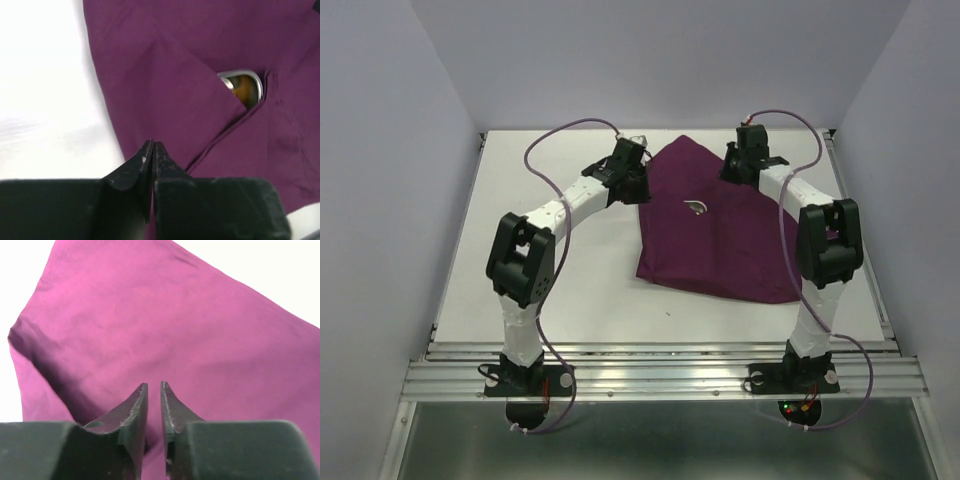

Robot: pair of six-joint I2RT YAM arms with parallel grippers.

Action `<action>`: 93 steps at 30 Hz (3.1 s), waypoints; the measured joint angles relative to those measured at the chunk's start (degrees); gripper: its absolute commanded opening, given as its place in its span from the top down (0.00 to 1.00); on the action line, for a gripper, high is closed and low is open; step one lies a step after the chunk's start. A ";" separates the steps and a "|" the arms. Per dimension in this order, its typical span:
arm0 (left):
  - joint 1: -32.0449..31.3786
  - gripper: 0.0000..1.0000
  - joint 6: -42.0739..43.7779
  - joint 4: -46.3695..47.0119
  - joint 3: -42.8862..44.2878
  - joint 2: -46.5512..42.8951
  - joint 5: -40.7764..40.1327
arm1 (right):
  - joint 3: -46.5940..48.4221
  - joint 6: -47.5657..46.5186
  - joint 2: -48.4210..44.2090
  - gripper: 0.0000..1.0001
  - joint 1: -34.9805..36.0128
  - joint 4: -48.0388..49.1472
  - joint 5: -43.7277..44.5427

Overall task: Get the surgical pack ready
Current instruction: Pack the surgical kit at the center of the board.

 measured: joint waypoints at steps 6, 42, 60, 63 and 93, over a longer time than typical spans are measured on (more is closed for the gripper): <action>1.03 1.00 0.17 -0.92 12.85 13.49 1.44 | 9.97 1.73 10.10 0.83 2.69 -1.22 -3.10; 1.14 1.00 2.58 4.37 15.82 25.29 11.50 | -7.91 8.81 7.06 0.86 7.19 8.48 -6.73; 0.68 0.88 5.92 -6.21 24.15 19.28 4.50 | -2.01 3.80 3.56 0.68 7.82 -0.22 3.52; 3.04 0.85 6.45 -6.91 28.92 19.21 3.87 | 9.70 1.55 8.87 0.43 7.80 -1.42 5.38; 7.39 0.71 9.11 -16.87 31.52 18.84 3.91 | 53.37 -6.32 44.09 0.65 7.76 -1.33 5.53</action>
